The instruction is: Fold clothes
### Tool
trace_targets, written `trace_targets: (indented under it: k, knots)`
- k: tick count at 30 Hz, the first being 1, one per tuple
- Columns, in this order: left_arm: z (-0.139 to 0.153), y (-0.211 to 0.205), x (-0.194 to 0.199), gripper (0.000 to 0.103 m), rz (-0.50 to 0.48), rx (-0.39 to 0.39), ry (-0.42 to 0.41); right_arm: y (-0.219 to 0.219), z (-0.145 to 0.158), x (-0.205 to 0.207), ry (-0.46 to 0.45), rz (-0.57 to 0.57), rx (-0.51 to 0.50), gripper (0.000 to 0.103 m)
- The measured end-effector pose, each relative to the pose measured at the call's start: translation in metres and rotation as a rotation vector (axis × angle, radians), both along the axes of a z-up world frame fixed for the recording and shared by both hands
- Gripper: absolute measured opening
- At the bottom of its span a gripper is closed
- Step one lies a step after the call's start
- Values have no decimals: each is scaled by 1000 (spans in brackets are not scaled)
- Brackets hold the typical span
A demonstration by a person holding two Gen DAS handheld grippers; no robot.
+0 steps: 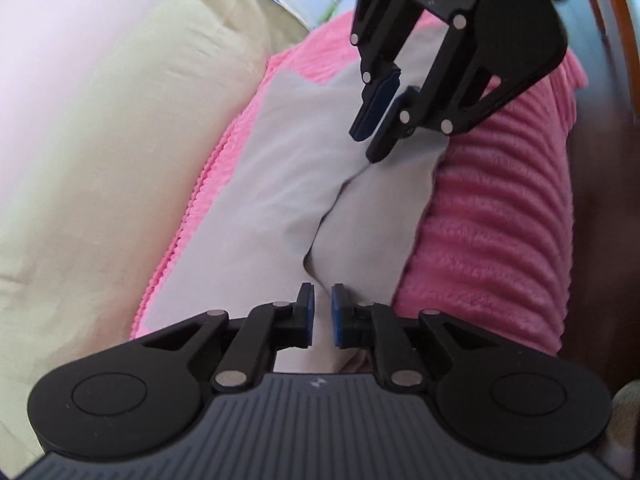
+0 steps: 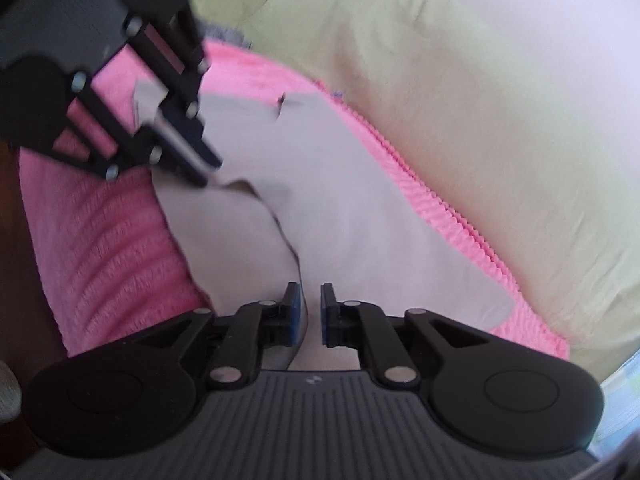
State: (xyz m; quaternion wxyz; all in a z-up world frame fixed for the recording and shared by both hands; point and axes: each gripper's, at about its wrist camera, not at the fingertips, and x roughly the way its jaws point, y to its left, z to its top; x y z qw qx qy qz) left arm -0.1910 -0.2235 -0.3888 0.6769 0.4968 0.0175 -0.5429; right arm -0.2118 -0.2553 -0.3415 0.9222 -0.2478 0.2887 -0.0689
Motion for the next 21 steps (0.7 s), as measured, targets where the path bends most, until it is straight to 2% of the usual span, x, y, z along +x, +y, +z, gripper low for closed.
trace_targets:
  k: [2, 5, 8, 11, 12, 16, 19, 21]
  knots:
    - [-6, 16, 13, 19, 50, 59, 42, -6, -4, -3, 38, -16, 37, 13]
    - [18, 6, 28, 19, 65, 104, 55, -8, 4, -5, 107, -23, 75, 13]
    - [53, -18, 54, 19, 105, 81, 117, -31, 36, 0, 93, -80, 130, 14]
    - [65, -49, 78, 19, 146, 84, 126, -72, 58, 14, 94, -205, 166, 15]
    - [65, -43, 74, 19, 149, 78, 131, -83, 62, 18, 112, -242, 155, 15]
    - [78, -83, 63, 19, 156, 71, 228, -110, 78, 29, 222, -296, 96, 15]
    - [85, -104, 52, 19, 175, 65, 269, -130, 91, 34, 271, -273, 161, 15]
    - [85, -132, 47, 19, 235, 57, 296, -152, 98, 35, 287, -231, 247, 15]
